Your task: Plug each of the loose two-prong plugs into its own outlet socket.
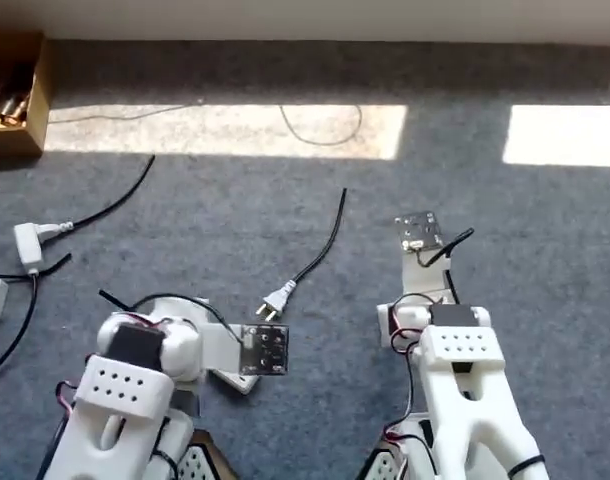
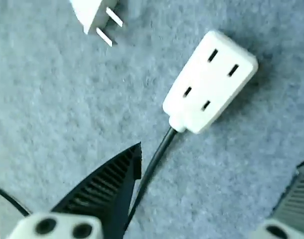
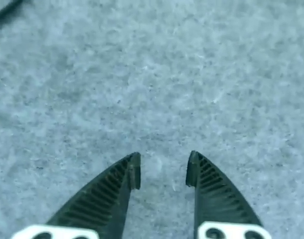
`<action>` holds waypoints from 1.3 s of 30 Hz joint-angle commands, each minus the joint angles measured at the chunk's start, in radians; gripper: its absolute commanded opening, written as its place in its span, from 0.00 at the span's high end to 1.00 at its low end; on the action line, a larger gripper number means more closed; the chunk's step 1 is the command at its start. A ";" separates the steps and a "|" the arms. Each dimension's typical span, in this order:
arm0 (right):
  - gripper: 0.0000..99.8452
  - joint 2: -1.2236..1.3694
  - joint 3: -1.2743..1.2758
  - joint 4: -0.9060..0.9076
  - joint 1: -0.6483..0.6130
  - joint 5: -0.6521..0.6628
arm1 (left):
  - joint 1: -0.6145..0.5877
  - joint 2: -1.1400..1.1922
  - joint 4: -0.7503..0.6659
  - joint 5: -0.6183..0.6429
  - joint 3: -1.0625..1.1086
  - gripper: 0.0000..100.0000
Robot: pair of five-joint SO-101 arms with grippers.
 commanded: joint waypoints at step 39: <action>0.84 0.002 0.004 -0.039 0.008 -0.002 | -0.039 0.490 -0.121 0.166 -0.476 0.92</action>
